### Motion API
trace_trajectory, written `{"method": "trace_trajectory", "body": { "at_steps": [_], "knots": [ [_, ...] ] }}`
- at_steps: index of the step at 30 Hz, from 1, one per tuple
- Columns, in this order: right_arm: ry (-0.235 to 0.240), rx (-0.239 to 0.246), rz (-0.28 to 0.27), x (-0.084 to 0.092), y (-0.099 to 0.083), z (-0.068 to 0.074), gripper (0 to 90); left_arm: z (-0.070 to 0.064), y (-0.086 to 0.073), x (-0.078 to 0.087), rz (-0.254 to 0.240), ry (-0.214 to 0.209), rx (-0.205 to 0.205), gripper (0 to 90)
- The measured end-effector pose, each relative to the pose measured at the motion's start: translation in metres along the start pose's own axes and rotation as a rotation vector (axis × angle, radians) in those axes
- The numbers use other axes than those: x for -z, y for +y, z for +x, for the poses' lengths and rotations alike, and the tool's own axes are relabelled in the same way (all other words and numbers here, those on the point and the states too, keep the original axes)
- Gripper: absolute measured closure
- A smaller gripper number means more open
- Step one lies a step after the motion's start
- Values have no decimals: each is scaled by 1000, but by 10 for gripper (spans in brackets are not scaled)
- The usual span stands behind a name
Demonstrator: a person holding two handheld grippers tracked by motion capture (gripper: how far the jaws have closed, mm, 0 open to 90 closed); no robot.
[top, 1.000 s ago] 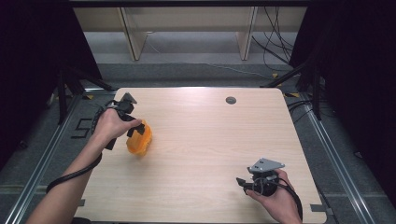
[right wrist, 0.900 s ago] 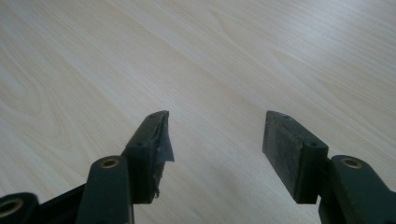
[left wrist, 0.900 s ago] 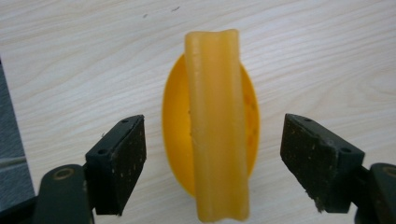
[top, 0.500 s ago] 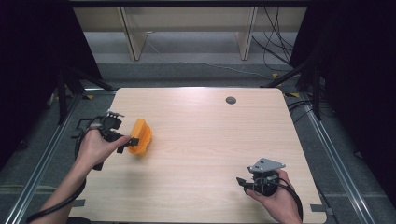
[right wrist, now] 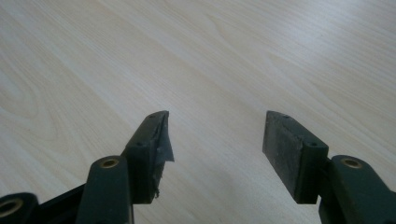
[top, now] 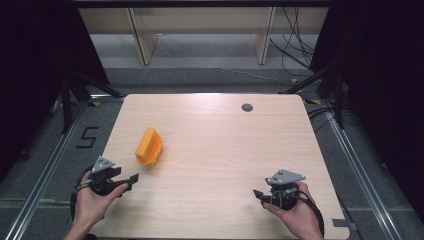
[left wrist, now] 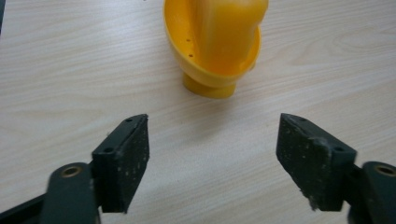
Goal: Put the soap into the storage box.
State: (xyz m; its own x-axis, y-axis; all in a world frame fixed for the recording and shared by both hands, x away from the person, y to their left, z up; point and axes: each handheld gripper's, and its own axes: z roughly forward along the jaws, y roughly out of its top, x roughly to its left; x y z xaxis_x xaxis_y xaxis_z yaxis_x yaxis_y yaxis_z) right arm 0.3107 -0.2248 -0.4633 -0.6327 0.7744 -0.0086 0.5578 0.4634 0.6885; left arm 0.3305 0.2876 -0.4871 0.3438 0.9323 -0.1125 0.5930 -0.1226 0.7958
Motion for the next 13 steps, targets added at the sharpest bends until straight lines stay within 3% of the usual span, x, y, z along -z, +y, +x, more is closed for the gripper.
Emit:
{"method": "trace_trajectory", "body": {
  "at_steps": [3,4,5,6,11,13],
  "knots": [
    [5,0,-2,0,0,0,417,0,-10,5,-13,-15,7,260],
    [6,3,-4,0,1,1,417,0,-11,8,-43,5,-3,256],
    [9,13,-7,0,1,0,417,1,-12,9,-47,22,-27,259],
    [8,10,-6,0,0,1,417,2,-12,10,-51,22,-24,261],
    [7,23,-4,0,1,0,417,2,-12,6,-63,-6,-13,291],
    [1,18,-4,0,1,0,417,1,-13,4,-55,-44,-5,289]
  ]
}}
